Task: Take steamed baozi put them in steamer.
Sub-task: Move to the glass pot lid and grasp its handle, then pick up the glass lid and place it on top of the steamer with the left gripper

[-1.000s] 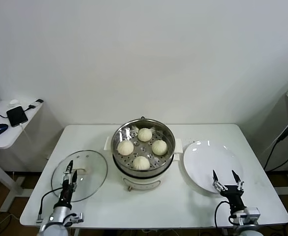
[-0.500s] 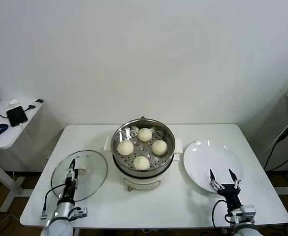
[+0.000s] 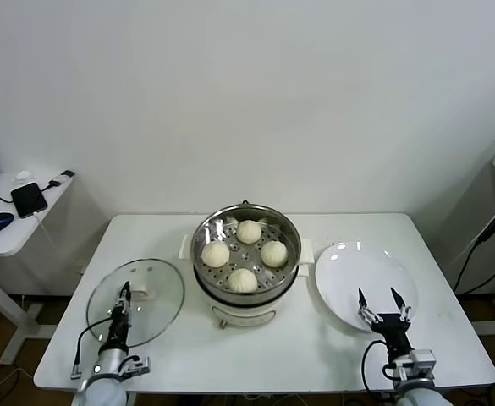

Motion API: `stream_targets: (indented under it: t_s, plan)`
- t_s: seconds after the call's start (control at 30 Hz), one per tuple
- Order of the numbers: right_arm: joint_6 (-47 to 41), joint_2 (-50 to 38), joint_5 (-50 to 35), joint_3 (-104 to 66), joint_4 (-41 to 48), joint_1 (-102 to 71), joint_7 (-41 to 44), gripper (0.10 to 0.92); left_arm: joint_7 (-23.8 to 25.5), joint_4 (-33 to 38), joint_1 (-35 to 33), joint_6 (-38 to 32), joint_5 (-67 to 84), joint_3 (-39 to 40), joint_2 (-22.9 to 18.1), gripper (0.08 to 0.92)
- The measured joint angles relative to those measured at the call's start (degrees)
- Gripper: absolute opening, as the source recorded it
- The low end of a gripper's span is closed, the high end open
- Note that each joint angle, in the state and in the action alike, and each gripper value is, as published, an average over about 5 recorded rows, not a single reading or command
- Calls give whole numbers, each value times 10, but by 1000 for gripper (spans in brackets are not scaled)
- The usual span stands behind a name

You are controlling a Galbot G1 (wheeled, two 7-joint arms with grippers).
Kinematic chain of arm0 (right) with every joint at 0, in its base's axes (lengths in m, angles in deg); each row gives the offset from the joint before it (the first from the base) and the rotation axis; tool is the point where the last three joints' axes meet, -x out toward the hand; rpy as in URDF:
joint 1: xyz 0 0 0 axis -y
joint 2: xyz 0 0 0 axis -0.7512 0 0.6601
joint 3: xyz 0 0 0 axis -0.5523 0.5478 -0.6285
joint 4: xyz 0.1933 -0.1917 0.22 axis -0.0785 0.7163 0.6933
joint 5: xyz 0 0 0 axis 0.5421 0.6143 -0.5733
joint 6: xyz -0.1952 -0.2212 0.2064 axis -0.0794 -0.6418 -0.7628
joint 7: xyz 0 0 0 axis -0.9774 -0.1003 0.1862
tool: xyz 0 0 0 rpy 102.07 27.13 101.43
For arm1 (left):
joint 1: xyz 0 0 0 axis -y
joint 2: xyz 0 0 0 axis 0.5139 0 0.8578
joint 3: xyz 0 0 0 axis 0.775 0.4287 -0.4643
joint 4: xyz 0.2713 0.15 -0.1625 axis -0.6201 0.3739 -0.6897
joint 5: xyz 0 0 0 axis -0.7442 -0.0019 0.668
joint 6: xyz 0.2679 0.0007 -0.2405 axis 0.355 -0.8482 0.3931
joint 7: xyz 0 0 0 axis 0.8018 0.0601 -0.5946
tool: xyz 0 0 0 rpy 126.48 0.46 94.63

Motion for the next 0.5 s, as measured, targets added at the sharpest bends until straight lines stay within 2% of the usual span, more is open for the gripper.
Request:
stream_targets:
  t_s: [0.13, 0.33, 0.5]
  plan:
    - [-1, 0, 0, -2, -4, -1, 0, 823, 7, 19, -7, 3, 11, -3, 4, 136]
    - [-3, -4, 0, -6, -12, -6, -1, 823, 28, 79, -25, 12, 44, -10, 19, 131]
    - [-11, -7, 4, -10, -22, -12, -6, 823, 65, 151, -43, 30, 89, -21, 43, 131]
